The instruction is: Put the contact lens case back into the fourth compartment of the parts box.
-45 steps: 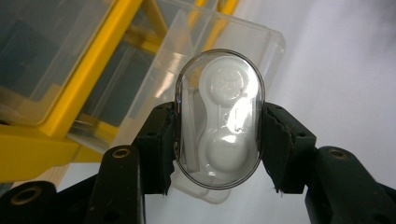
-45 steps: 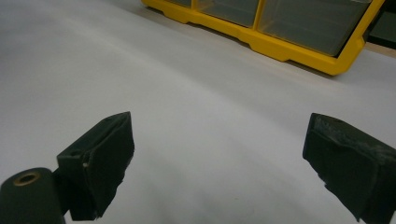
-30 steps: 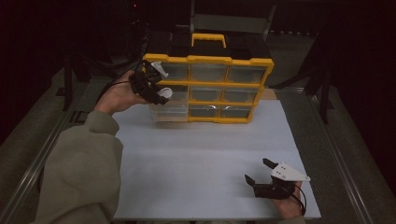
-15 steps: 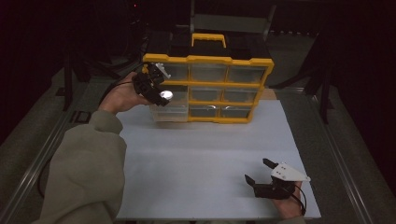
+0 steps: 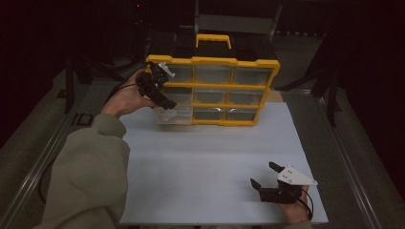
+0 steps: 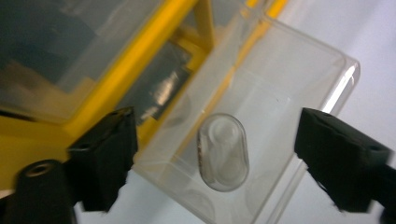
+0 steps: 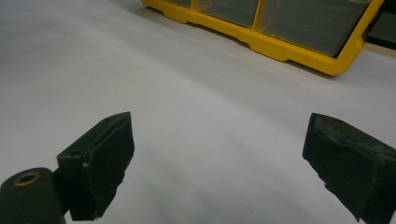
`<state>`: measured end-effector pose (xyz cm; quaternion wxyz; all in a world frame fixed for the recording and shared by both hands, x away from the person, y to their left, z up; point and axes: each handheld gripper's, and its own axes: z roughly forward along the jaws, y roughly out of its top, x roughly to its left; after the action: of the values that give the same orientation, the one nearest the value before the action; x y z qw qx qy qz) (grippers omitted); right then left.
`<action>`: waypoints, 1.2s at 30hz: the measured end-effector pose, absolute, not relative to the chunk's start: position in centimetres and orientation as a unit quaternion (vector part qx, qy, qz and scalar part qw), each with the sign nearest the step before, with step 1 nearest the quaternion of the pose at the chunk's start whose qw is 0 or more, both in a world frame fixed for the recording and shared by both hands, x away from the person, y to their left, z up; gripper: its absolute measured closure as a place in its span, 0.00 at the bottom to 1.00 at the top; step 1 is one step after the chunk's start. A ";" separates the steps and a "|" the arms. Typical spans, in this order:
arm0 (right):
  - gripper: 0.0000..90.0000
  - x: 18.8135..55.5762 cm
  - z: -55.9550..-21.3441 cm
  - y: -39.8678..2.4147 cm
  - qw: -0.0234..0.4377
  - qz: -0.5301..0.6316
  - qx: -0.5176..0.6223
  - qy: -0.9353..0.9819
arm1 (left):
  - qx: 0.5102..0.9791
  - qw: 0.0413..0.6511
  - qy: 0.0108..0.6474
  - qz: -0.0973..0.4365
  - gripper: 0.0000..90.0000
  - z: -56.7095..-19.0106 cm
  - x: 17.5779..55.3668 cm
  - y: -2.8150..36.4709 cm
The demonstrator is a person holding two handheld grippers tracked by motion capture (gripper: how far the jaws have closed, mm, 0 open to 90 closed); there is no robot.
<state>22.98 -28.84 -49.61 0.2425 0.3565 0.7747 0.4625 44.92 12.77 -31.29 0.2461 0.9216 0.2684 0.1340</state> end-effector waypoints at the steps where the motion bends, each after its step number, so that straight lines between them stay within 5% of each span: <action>1: 0.09 23.0 -49.6 -28.8 0.243 0.462 0.356 0.775 | 0.921 0.247 0.270 0.136 0.07 -31.2 44.9 12.9; 5: 0.09 23.0 -49.6 -28.8 0.242 0.462 0.357 0.775 | 0.917 0.244 0.278 0.149 0.00 -31.0 44.8 13.6; 19: 0.09 23.0 -49.6 -28.8 0.243 0.462 0.355 0.775 | 0.904 0.242 0.299 0.184 0.00 -31.0 42.9 16.5; 36: 0.09 23.0 -49.6 -28.7 0.244 0.460 0.357 0.776 | 0.886 0.273 0.318 0.200 0.00 -35.3 37.8 20.8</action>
<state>22.96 -28.68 -49.65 0.2439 0.3572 0.7756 0.4597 37.82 20.81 -35.34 0.2730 0.8856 0.3184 0.1996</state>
